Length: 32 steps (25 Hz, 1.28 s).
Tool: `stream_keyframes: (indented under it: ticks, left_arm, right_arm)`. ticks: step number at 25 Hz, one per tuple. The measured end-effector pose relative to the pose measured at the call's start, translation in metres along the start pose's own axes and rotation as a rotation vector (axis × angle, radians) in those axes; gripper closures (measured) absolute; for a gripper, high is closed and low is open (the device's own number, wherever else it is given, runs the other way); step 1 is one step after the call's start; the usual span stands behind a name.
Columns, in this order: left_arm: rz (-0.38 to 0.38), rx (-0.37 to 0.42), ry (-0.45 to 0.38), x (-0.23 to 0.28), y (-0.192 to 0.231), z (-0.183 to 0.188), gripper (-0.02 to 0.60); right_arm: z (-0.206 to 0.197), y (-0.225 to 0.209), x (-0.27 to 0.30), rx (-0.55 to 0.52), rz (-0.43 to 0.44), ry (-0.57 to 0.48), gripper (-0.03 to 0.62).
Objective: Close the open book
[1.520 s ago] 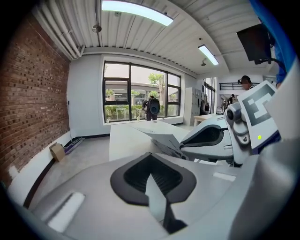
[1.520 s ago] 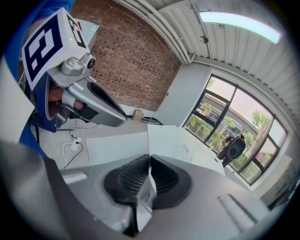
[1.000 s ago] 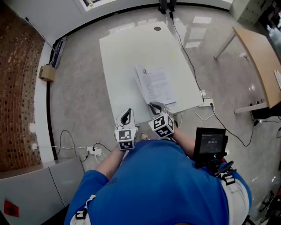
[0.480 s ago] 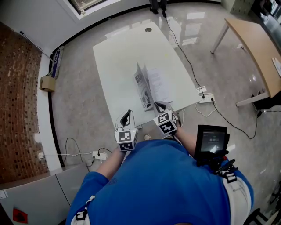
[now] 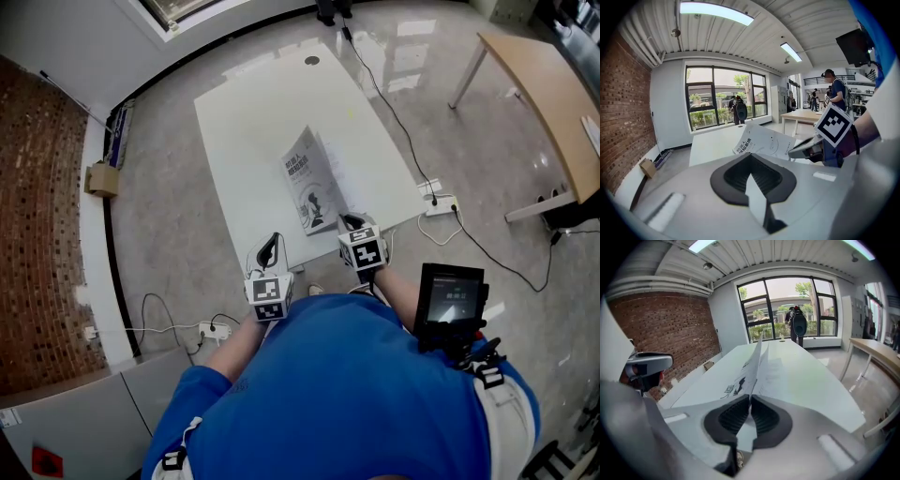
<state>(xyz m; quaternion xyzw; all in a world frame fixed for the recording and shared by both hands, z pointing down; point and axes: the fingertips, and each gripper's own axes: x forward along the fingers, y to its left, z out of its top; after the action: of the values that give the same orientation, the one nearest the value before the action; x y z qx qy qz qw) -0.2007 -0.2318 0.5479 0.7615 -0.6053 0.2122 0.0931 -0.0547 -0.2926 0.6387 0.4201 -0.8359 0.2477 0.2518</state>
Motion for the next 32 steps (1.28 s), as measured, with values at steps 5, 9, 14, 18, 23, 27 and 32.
stream_keyframes:
  ticks: [5, 9, 14, 18, 23, 27, 32]
  left_arm:
    - [0.008, 0.0, 0.008, 0.009, -0.003, 0.002, 0.577]
    - [0.012, -0.008, 0.01, 0.007, -0.003, 0.001, 0.577]
    - [0.009, -0.017, 0.013, 0.008, -0.005, 0.0, 0.577]
    - [0.003, -0.015, 0.014, 0.008, -0.006, -0.003, 0.577]
    - [0.005, -0.019, 0.021, 0.007, -0.006, -0.006, 0.577]
    - [0.002, -0.019, 0.024, 0.006, -0.006, -0.007, 0.577]
    - [-0.006, -0.014, 0.026, 0.008, -0.006, -0.009, 0.577]
  right_arm:
    - [-0.013, -0.025, 0.01, 0.157, 0.022, 0.045, 0.576]
    - [-0.017, -0.028, 0.01, 0.207, 0.034, 0.048, 0.571]
    - [-0.018, -0.03, 0.01, 0.264, 0.052, 0.037, 0.56]
    - [-0.02, -0.032, 0.011, 0.319, 0.072, 0.03, 0.546]
    - [-0.02, -0.037, 0.008, 0.391, 0.079, 0.02, 0.537]
    - [-0.022, -0.042, 0.008, 0.455, 0.089, 0.009, 0.533]
    - [-0.029, -0.061, 0.006, 0.549, 0.059, 0.001, 0.533]
